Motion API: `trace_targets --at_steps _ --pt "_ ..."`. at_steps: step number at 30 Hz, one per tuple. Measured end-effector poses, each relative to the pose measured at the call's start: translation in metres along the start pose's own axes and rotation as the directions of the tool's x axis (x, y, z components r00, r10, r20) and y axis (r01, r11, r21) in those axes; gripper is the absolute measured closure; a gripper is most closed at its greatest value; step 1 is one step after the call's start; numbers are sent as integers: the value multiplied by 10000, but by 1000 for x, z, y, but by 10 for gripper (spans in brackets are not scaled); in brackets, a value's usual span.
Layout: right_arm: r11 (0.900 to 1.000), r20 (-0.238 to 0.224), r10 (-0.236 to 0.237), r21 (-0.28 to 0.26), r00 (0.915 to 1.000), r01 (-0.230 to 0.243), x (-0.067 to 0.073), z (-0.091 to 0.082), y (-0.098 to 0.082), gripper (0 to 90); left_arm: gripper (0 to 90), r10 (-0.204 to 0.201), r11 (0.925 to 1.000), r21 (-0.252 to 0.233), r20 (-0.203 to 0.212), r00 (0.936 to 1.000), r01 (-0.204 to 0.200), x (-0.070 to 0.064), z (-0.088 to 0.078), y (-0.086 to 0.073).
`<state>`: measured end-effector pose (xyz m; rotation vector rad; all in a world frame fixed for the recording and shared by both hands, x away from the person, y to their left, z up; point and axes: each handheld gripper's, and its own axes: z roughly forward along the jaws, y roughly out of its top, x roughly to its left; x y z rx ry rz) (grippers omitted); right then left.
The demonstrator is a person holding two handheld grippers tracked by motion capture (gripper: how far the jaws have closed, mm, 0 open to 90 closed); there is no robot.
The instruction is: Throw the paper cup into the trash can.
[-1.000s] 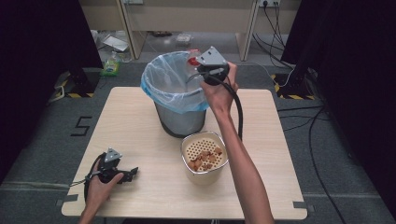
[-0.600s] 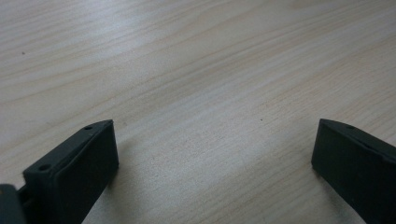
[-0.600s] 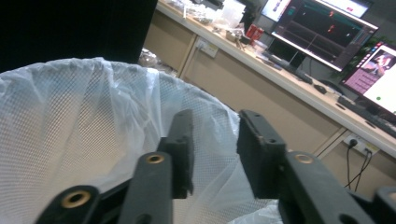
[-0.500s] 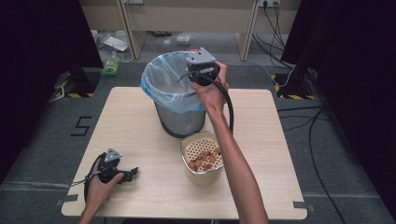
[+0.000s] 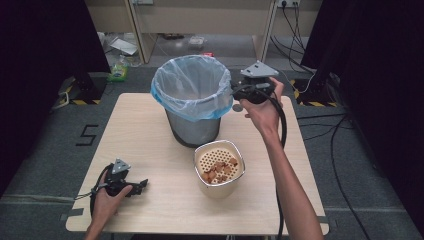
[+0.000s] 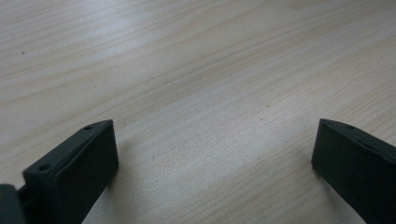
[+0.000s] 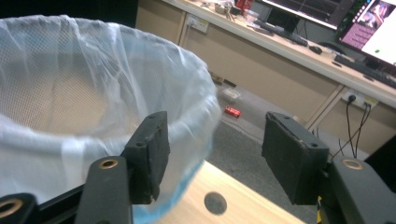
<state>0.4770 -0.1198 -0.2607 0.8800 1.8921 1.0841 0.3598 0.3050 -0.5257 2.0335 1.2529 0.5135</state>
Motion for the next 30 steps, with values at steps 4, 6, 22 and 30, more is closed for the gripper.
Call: trace_targets --at_steps 4,6,22,30 --pt "9996 31 267 105 9996 -268 -13 -13 -15 396 0 7 10000 6 -2 10000 -7 0 0 0" --pt "9991 114 396 143 9992 -398 -19 -19 -21 394 0 0 10000 2 -1 10000 0 0 0 0" --pt "9931 157 870 777 9961 -879 -35 -40 -81 365 0 14 10000 13 -2 10000 -14 0 0 0" --pt "9871 156 1190 1063 9928 -1200 -35 -47 -114 351 0 14 10000 13 -4 10000 -14 0 0 0"
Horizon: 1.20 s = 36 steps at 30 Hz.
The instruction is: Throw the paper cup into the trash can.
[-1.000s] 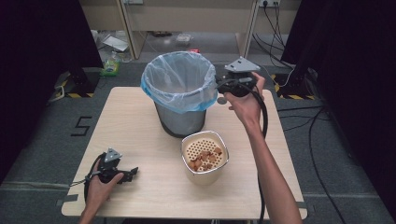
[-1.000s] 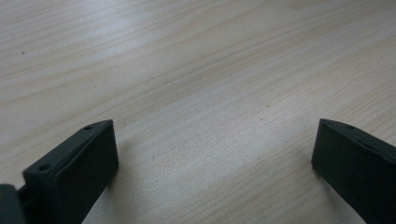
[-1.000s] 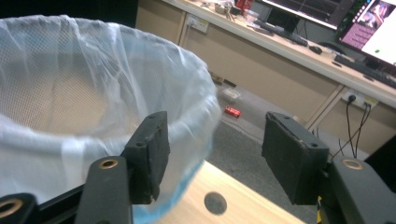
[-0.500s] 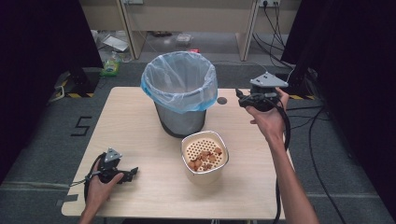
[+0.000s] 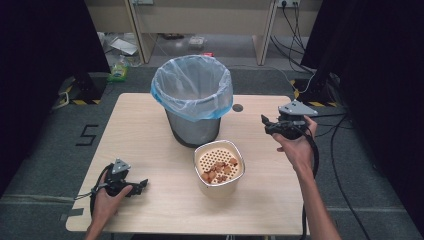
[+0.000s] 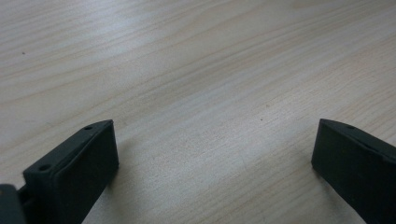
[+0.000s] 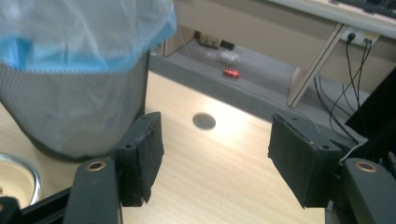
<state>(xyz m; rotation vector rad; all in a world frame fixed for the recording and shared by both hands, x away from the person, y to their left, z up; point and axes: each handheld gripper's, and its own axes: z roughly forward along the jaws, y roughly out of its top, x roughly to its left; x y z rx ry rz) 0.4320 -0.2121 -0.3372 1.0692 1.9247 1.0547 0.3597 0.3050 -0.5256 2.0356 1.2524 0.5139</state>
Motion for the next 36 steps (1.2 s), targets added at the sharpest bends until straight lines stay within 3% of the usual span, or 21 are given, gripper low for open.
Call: trace_targets --at_steps 11,21,29,36 --pt "9978 -84 548 381 9985 -545 3 2 -51 332 0 0 10000 2 2 10000 0 0 0 0" --pt "9934 -278 826 824 9962 -801 20 6 -93 309 0 9 10000 -1 -7 10000 -9 0 0 0" --pt "9816 -316 840 1748 9960 -773 28 11 -130 301 0 5 10000 -13 -12 10000 -5 0 0 0" --pt "9678 -373 1078 2326 9935 -963 35 9 -151 275 0 5 10000 -12 -13 10000 -5 0 0 0"
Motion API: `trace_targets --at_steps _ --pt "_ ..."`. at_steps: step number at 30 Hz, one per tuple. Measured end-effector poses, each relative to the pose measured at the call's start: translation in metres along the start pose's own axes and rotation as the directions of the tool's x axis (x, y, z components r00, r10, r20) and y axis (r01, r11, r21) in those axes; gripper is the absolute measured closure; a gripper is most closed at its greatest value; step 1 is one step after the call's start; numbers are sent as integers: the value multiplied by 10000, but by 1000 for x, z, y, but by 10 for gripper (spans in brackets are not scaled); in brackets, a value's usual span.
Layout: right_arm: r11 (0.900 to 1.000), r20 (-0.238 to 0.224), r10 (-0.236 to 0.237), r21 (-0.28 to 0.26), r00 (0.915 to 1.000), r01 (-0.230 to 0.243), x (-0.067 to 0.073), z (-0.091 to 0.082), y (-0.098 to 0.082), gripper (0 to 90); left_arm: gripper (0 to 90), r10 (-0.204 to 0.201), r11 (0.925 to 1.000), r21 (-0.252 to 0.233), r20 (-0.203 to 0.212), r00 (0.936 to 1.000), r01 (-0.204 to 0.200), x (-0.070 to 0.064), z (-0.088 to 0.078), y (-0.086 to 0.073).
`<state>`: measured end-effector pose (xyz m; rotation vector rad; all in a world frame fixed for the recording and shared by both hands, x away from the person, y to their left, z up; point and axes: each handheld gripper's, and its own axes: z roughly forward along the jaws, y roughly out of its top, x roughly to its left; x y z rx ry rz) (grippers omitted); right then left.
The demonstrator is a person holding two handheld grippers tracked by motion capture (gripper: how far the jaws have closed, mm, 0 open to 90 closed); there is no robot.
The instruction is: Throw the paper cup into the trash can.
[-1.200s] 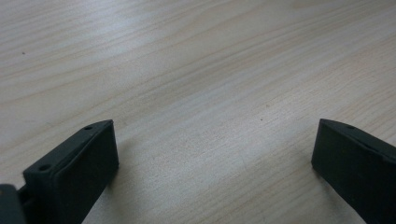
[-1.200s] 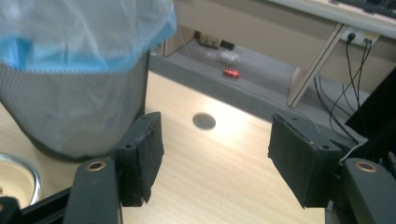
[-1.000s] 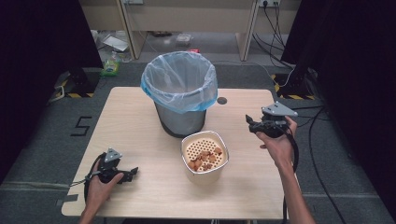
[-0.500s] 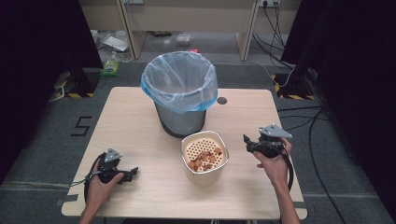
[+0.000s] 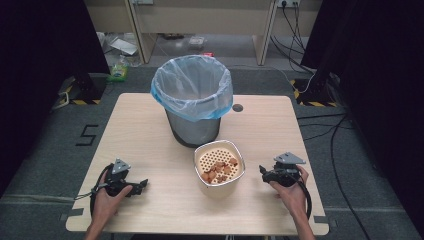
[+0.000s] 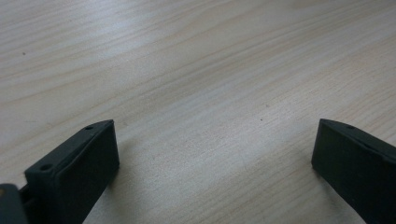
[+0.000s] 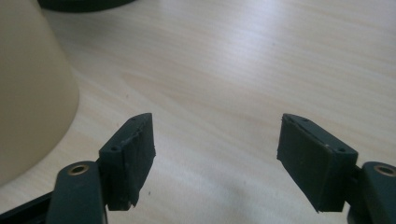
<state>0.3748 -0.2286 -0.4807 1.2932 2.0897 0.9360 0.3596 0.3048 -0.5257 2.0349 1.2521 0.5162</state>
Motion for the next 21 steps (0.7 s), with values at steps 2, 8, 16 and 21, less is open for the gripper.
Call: trace_targets --at_steps 2,8,16,21 --pt "9999 -27 141 93 9999 -141 2 0 -5 274 0 1 10000 -2 0 10000 -1 0 0 0" --pt "9971 -162 -45 754 9999 57 9 5 -21 256 0 0 10000 -3 -2 10000 0 0 0 0" --pt "9955 -465 227 929 9987 -183 15 11 -30 239 0 2 10000 -3 -1 10000 -2 0 0 0" --pt "9975 -496 273 671 9984 -239 16 13 -33 193 0 4 10000 -2 -2 10000 -4 0 0 0"
